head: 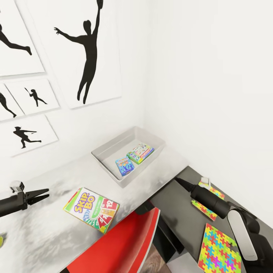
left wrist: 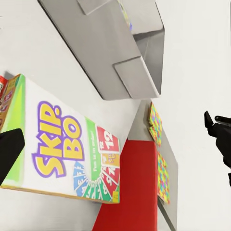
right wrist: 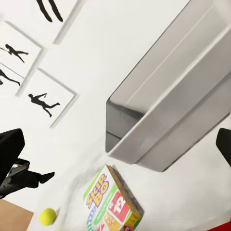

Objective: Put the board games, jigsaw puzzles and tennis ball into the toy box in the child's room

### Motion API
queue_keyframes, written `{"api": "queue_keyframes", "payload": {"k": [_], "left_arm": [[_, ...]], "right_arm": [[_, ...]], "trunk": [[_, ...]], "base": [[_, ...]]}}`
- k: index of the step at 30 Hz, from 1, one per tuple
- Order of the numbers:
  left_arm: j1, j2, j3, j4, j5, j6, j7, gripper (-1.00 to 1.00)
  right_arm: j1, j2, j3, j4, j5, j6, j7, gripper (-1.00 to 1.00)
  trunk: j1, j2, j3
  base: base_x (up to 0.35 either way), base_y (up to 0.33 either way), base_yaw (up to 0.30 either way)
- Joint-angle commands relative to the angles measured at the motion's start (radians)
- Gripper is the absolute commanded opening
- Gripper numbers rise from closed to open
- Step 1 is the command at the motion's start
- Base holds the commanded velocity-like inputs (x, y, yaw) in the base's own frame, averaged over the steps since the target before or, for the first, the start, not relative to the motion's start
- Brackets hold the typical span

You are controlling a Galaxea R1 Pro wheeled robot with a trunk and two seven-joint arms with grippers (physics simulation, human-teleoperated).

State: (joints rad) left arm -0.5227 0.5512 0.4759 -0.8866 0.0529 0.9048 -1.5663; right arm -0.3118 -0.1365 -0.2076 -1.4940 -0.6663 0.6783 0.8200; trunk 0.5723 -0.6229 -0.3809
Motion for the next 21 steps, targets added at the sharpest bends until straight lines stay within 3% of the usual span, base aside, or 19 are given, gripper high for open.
{"api": "queue_keyframes", "payload": {"k": [1,9,21], "left_arm": [[-0.001,0.001,0.003,0.000,-0.001,0.011,-0.004,1.00],[0.000,0.004,0.051,0.000,-0.003,0.012,-0.004,1.00],[0.001,0.004,0.058,-0.001,-0.004,0.010,-0.004,1.00]], "right_arm": [[0.001,0.000,-0.001,0.000,-0.004,0.005,0.003,1.00],[0.010,0.000,-0.001,0.000,-0.001,0.001,0.029,1.00],[0.013,0.000,-0.001,-0.001,-0.001,-0.002,0.033,1.00]], "trunk": [[0.000,-0.001,0.000],[0.000,-0.001,0.014],[0.000,-0.001,0.034]], "base": [[-0.006,0.000,0.000],[-0.019,0.000,0.000],[-0.113,0.000,0.000]]}}
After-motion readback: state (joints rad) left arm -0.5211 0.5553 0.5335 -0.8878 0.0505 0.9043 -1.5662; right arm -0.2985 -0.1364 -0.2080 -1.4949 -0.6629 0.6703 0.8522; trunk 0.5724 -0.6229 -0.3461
